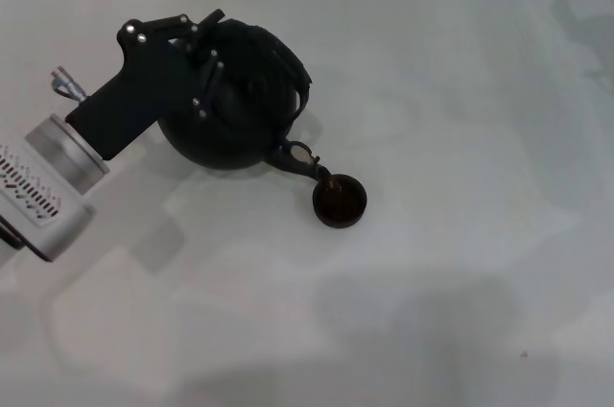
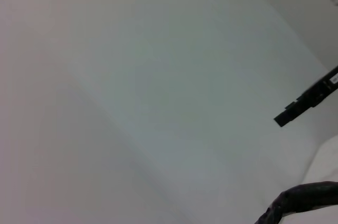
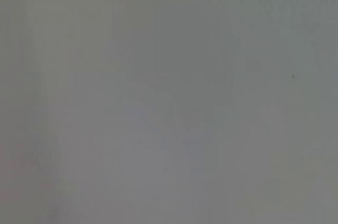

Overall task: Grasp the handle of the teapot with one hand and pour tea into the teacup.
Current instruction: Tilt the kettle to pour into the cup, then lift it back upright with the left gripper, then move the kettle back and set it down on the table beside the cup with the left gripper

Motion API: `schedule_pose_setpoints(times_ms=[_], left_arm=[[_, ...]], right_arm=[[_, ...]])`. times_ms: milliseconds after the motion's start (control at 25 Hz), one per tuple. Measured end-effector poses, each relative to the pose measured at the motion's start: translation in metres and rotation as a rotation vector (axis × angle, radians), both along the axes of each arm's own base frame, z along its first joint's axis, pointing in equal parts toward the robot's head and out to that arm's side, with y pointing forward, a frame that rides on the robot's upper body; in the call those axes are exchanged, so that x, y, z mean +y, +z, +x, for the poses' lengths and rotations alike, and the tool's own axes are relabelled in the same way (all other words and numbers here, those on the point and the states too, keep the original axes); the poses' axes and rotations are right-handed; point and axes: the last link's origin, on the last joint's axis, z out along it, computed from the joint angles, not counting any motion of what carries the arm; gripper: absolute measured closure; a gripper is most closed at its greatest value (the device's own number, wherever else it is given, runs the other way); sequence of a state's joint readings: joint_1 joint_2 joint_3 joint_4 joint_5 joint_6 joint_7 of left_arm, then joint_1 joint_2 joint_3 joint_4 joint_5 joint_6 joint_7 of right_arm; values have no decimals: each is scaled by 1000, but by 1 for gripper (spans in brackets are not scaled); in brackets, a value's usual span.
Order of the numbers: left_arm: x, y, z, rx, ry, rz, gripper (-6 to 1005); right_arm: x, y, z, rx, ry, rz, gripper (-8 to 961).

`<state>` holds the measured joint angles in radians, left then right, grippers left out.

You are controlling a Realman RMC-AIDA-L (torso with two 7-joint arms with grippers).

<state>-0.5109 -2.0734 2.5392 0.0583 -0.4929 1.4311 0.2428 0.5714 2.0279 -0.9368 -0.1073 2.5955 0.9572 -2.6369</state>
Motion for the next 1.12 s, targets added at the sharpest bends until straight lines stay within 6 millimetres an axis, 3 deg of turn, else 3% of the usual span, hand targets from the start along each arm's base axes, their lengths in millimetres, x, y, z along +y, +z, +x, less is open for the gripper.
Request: schedule_pose_setpoints(times_ms=[600, 1120], left_arm=[[-8, 2, -7, -141, 109, -32, 893], [-23, 13, -28, -480, 407, 112, 884]], right_arm=[[1, 0, -1, 1, 1, 0, 95], [2, 0, 0, -2, -6, -1, 95]])
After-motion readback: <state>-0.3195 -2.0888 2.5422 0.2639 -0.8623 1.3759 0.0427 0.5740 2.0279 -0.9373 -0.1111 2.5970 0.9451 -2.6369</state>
